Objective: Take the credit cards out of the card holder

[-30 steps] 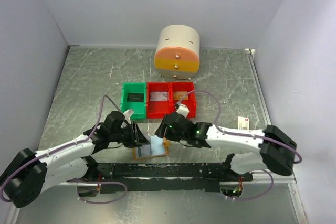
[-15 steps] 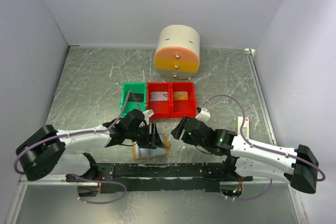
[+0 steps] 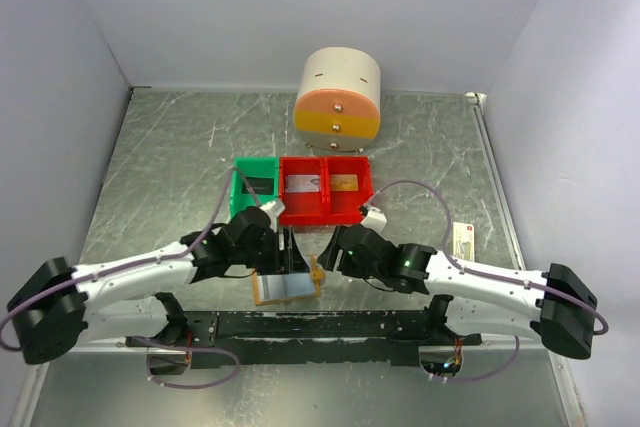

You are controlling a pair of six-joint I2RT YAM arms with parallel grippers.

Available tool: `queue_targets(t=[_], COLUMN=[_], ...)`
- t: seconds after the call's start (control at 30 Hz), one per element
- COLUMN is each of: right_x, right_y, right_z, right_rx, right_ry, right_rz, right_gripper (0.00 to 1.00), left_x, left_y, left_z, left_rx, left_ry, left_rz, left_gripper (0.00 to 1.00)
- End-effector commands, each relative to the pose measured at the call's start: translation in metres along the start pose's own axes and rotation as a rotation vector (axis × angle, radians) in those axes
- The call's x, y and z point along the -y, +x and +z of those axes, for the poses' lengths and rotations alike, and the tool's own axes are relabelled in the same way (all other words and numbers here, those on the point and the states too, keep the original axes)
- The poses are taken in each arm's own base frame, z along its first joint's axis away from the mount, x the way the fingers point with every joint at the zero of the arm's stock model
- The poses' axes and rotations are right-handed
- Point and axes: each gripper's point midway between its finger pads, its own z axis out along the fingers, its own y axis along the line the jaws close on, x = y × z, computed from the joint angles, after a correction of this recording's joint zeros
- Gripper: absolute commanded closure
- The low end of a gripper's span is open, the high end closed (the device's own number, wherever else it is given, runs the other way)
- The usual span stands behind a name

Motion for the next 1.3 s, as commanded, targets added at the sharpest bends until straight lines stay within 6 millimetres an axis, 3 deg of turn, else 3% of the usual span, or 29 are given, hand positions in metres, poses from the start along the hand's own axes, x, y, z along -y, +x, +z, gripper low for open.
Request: queue_targets(t=[0.0, 0.17, 0.33, 0.5, 0.7, 0.97, 1.27], right_x=[-0.041, -0.067, -0.092, -0.094, -0.113, -0.095, -0.089], right_y=[-0.011, -0.005, 0.005, 0.021, 0.046, 0.059, 0.081], right_z=[-0.001, 0.004, 0.015, 0.039, 0.060, 0.080, 0.092], right_rx=[0.010, -0.037, -0.087, -0.092, -0.112, -0.138, -0.217], right_ry=[-0.134, -0.212, -0.247, -0.056, 0.035, 0.152, 0.135], right_rz=[-0.029, -0.085, -0.144, -0.276, -0.381, -0.413, -0.473], right_gripper=[0.36, 0.40, 0.47, 0.50, 0.57, 0.58, 0.62], left_x=[-0.023, -0.072, -0.096, -0.121, -0.128, -0.125, -0.118], left_y=[-0.023, -0.025, -0.018, -0.017, -0.017, -0.015, -0.015], left_z=[-0.028, -0.062, -0.084, -0.112, -0.126, -0.126, -0.115], left_rx=[0.146, 0.274, 0.355, 0.464, 0.519, 0.503, 0.478], left_ry=[-0.180, -0.409, -0.466, -0.547, -0.554, -0.543, -0.503], left_rz=[-0.014, -0.163, -0.294, -0.399, -0.456, -0.467, -0.448], left_gripper=[0.25, 0.25, 0.25, 0.24, 0.25, 0.26, 0.27])
